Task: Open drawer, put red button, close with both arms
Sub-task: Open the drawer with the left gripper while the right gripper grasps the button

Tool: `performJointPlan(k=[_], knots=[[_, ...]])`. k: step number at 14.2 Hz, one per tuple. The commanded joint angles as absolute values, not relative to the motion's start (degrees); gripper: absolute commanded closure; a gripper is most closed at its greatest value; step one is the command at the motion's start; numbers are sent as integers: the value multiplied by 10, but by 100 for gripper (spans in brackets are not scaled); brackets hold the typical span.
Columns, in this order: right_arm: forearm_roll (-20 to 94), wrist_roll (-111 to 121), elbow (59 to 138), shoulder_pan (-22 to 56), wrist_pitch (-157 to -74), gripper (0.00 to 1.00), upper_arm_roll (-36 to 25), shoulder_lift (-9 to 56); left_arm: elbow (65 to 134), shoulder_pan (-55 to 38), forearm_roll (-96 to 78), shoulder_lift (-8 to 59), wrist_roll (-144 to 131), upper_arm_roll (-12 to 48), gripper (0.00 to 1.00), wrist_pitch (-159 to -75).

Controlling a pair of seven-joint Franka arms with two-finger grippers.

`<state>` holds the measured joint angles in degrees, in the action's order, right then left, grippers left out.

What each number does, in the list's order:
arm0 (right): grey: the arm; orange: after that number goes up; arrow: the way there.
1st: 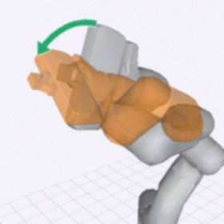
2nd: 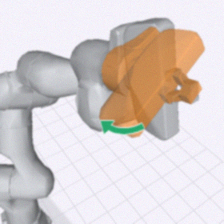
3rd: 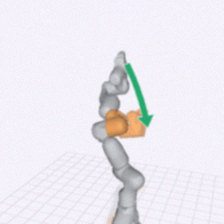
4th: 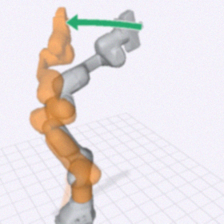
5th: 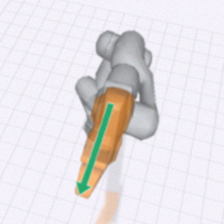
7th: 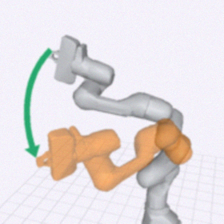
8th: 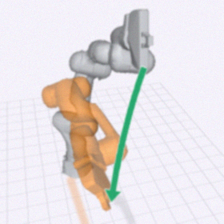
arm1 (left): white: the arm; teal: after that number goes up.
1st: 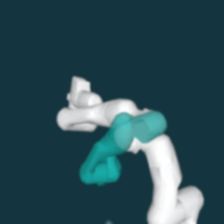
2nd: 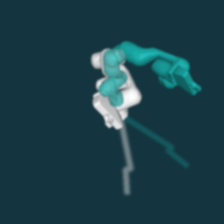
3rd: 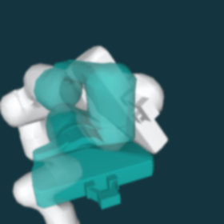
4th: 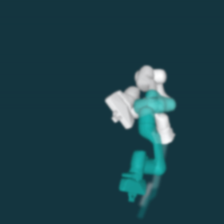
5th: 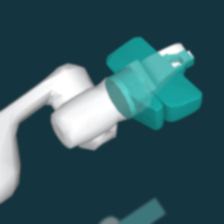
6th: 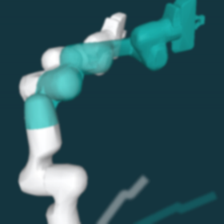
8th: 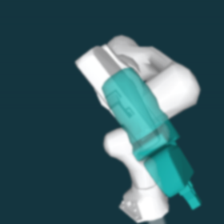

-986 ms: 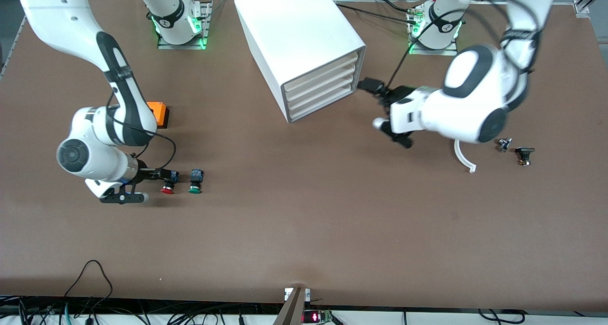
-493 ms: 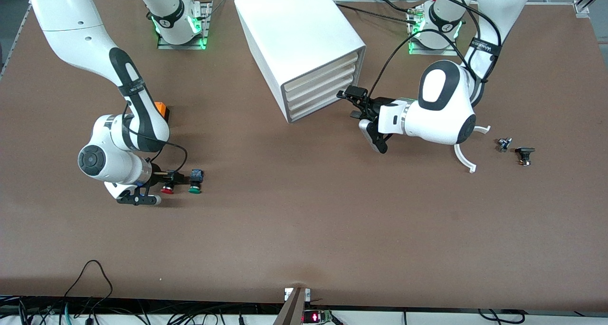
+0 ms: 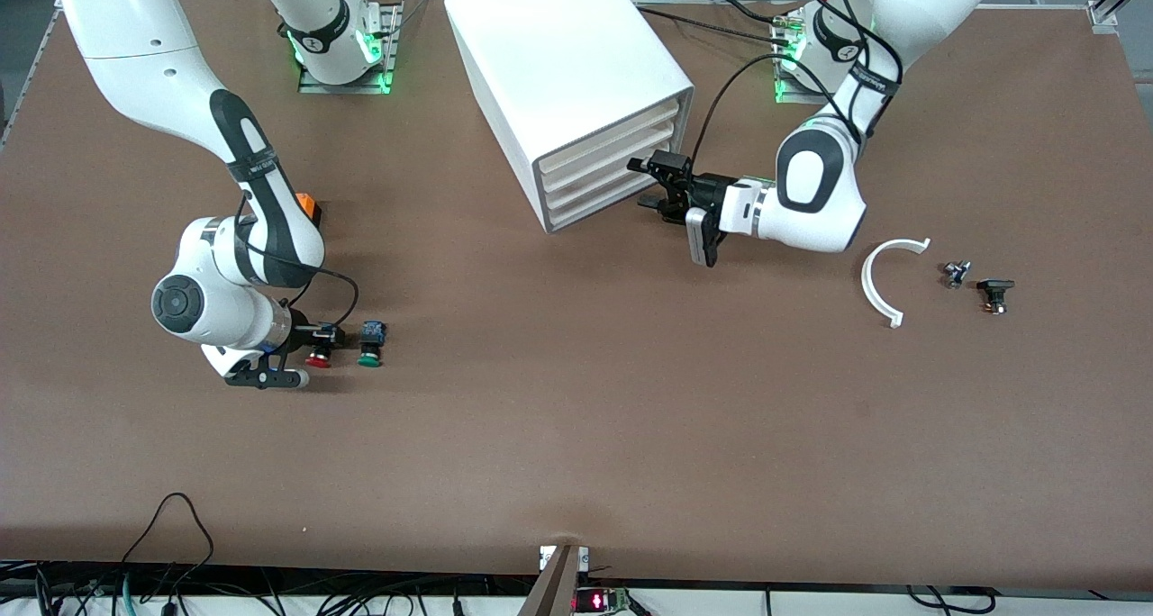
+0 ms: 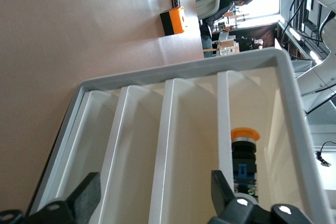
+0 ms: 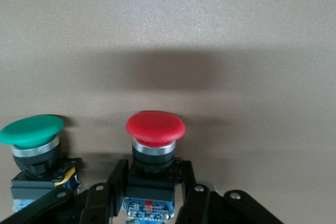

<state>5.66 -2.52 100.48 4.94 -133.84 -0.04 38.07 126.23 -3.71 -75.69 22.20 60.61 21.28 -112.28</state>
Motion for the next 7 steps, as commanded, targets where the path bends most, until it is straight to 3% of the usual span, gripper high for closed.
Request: performJointPlan(k=[1,3,7], knots=[[68,-27,1003,55,-1332,100,-2,374,1284,-39,-780,209,625,217,31,-1129],[69,-26,995,54,-1332,100,-3,372,1293,-41,-784,210,621,217,39,-1128],[94,-54,966,51,-1283,100,-3,371,1297,-66,-790,221,621,217,41,-1135]])
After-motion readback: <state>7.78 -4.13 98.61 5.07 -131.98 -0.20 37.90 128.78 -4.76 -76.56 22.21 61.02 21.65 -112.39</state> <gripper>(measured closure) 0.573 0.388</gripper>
